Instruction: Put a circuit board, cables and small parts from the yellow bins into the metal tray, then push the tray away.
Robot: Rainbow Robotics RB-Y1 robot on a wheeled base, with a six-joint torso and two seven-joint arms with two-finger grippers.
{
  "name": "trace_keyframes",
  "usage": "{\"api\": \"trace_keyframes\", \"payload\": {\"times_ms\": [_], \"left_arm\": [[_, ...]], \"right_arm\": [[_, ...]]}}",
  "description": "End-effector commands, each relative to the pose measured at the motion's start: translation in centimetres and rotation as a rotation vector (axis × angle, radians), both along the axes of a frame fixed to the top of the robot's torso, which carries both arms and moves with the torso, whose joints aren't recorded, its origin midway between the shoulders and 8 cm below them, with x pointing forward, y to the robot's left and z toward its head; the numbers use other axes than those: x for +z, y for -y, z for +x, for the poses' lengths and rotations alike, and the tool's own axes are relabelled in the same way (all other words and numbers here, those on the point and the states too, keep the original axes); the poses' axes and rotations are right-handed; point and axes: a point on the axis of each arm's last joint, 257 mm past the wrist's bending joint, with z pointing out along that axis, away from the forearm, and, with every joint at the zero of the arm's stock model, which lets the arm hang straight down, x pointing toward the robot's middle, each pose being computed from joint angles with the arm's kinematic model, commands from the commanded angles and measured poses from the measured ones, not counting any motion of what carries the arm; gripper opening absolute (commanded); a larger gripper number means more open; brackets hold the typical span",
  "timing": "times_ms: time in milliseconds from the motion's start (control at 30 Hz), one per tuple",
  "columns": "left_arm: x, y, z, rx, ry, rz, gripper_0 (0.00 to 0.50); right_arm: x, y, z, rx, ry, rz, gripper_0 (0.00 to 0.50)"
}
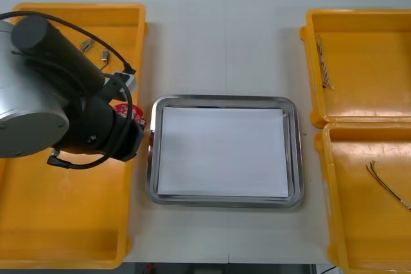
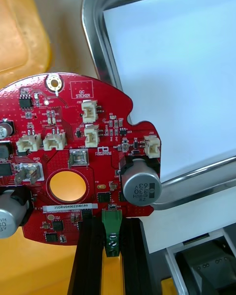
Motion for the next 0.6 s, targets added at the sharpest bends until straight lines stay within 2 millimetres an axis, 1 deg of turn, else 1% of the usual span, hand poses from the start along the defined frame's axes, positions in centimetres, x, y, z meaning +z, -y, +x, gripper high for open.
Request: {"api": "trace_keyframes", "payload": {"times_ms": [33, 167, 233, 267, 367, 600], "left_arm": [[0.6, 3.0, 1.4, -0.029, 0.039, 0.025, 0.000], [0.0, 5.1, 1.6, -0.058, 0.035, 0.032, 0.000], [-0.5, 6.2, 1.6, -0.075, 0.031, 0.033, 0.000], [-0.7, 6.4, 1.5, -0.083, 0.030, 0.037, 0.000], [-1.3, 8.2, 1.3, -0.114, 0.041, 0.033, 0.000], [-3.0, 9.8, 0.1, -0.153, 0.028, 0.052, 0.000]], "right_arm": [[0.4, 0.5, -0.9, 0.108, -0.002, -0.072, 0.500], [-0.9, 0.5, -1.4, 0.184, 0.001, -0.107, 0.500], [-1.8, 0.7, -1.5, 0.199, 0.002, -0.123, 0.500], [-2.0, 0.7, -1.6, 0.201, -0.001, -0.124, 0.500], [-3.6, 0.5, -1.7, 0.225, -0.014, -0.133, 0.500], [-5.8, 0.6, -1.8, 0.235, -0.020, -0.145, 0.500]]}}
